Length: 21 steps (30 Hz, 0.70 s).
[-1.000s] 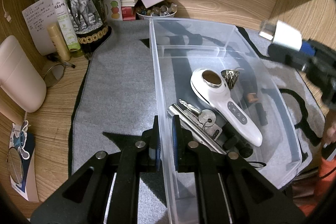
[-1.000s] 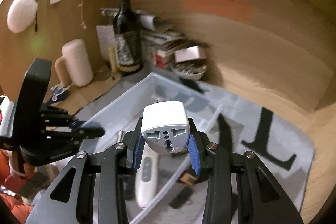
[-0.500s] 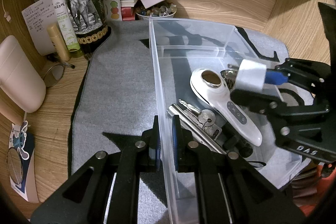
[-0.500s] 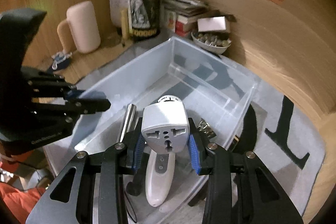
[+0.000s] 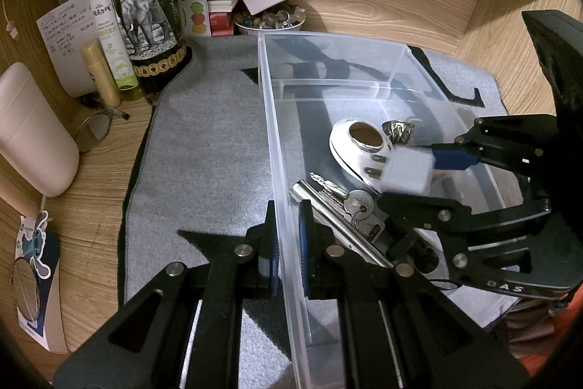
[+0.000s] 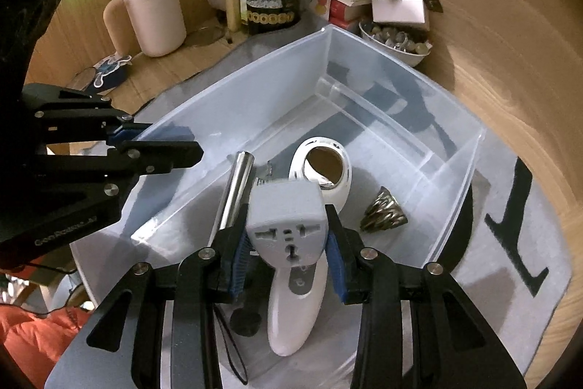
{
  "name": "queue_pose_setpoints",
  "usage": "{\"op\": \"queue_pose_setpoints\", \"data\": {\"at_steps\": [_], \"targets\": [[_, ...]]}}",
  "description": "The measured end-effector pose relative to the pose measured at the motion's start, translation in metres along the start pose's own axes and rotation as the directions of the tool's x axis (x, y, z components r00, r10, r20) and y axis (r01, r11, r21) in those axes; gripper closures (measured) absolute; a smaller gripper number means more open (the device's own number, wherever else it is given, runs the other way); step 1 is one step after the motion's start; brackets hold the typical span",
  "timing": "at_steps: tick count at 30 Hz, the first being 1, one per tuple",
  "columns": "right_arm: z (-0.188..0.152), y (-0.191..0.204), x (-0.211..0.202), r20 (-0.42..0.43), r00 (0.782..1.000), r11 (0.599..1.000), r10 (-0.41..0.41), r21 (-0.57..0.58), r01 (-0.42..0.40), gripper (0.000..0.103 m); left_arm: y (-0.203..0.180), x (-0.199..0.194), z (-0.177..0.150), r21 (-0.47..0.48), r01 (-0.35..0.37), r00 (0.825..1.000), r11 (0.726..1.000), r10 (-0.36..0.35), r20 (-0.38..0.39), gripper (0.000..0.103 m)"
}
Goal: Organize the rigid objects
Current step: 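Carry the white adapter into the box and open the right tool, then move the right tool to the black USB stick on the mat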
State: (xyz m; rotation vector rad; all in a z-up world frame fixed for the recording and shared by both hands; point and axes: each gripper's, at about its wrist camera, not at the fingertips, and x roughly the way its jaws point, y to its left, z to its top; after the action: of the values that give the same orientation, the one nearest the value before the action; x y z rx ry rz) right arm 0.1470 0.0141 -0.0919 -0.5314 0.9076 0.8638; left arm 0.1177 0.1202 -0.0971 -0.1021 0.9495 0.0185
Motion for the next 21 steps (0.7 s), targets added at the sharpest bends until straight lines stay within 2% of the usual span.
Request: {"op": "queue_pose_setpoints", "data": {"at_steps": [1,3,10,15,21], "targets": [[0.000,0.000,-0.002,0.008,1.000,1.000,-0.005,0.001,0.005,0.054,0.000,0.000,0.000,0.000,0.000,1.000,1.000,0.000,0.000,0.095],[-0.001,0.000,-0.008,0.032,0.999,1.000,-0.010,0.001,0.010,0.049,0.000,0.000,0.000,-0.001,0.000,1.000,1.000,0.000,0.000,0.095],[0.001,-0.010,-0.038,0.116,0.993,0.999,-0.025,0.038,0.020,0.049,-0.001,0.000,0.000,0.000,-0.001,1.000,1.000,0.001,0.000,0.095],[-0.004,-0.032,-0.071,0.197,0.977,0.993,-0.083,0.099,0.064,0.049,-0.001,0.000,0.000,0.000,0.000,1.000,1.000,0.000,0.000,0.095],[-0.022,-0.068,-0.090,0.218,0.965,0.972,-0.148,0.213,0.101,0.048,0.000,0.001,0.000,-0.009,0.004,1.000,1.000,-0.004,-0.002,0.095]]}}
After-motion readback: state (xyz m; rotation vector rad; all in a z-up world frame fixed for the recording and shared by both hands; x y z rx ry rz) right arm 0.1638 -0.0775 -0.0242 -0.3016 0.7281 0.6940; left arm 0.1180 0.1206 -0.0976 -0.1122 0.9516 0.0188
